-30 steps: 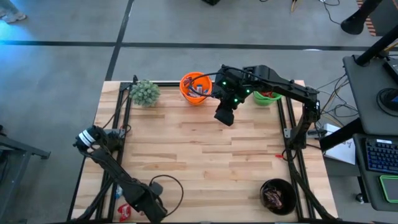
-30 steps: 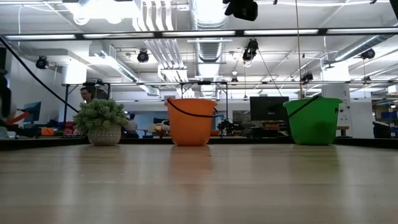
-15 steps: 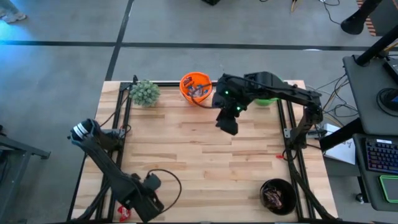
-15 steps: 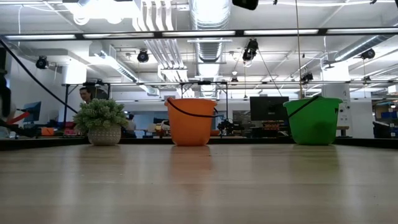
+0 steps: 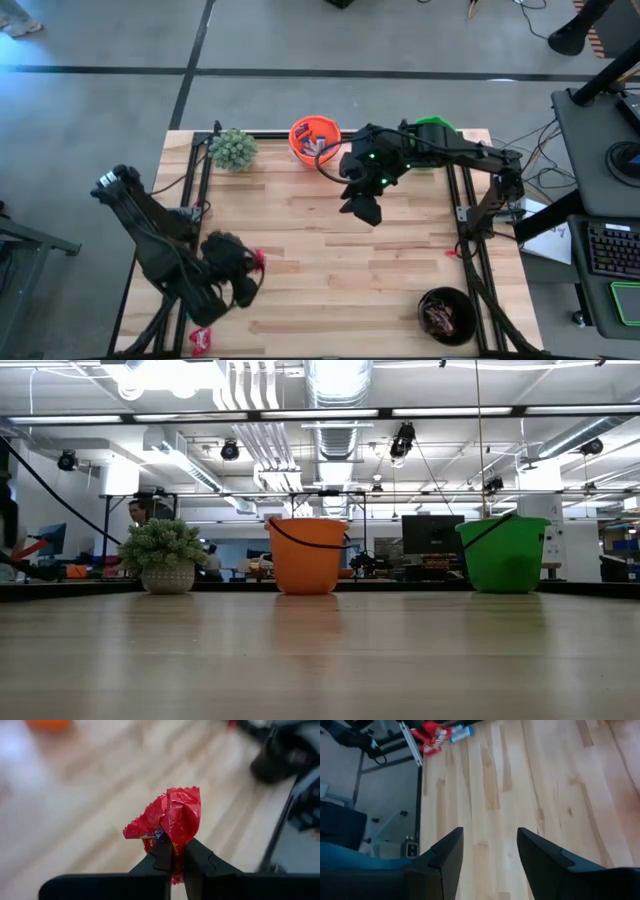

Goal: Organize candy in baskets
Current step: Put the red candy into the green bucket

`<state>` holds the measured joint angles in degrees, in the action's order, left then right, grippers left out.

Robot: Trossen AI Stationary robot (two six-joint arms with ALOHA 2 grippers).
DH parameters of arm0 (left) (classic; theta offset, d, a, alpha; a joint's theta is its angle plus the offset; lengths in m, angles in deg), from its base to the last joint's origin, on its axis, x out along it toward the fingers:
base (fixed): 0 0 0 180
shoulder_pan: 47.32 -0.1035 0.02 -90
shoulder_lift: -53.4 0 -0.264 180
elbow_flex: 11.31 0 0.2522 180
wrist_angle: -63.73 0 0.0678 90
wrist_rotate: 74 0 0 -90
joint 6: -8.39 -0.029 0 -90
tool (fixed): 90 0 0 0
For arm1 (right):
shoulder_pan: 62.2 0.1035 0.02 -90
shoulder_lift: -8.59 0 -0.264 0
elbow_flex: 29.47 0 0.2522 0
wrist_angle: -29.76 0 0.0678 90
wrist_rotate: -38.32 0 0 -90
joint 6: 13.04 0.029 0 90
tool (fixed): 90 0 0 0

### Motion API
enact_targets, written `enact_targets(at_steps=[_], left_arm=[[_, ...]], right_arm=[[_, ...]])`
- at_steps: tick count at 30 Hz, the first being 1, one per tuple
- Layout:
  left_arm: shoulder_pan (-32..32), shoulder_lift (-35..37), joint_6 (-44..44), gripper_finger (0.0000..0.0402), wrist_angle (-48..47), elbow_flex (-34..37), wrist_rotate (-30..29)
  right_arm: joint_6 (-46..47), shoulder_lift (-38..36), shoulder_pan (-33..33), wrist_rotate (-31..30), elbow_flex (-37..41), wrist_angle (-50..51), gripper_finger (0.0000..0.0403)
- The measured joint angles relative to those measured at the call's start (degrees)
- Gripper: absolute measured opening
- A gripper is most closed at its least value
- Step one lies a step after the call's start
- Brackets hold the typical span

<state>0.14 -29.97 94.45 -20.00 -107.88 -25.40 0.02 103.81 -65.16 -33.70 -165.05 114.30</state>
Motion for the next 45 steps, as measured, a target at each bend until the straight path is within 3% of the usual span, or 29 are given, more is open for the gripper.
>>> enact_targets(at_steps=[8,16,26,34,45], left_arm=[[-2.4,7.7,-13.3,0.0,2.2,0.0,-15.6],[-7.4,12.0,-30.7,0.0,10.5,0.0,-18.1],[-12.8,13.6,-49.9,0.0,24.3,0.0,-16.0],[-18.1,13.8,-67.9,0.0,40.2,0.0,-7.0],[-25.7,14.2,-71.6,0.0,41.9,0.0,5.1]], right_arm=[[0.4,1.0,0.6,0.0,0.0,-5.1,0.0185],[0.3,3.2,1.7,0.4,0.0,-14.3,0.0184],[-0.3,3.9,2.2,0.4,0.0,-26.7,0.018],[-4.3,3.9,2.3,0.4,0.0,-29.3,0.0182],[-7.8,3.9,1.8,0.4,0.0,-29.8,0.0182]])
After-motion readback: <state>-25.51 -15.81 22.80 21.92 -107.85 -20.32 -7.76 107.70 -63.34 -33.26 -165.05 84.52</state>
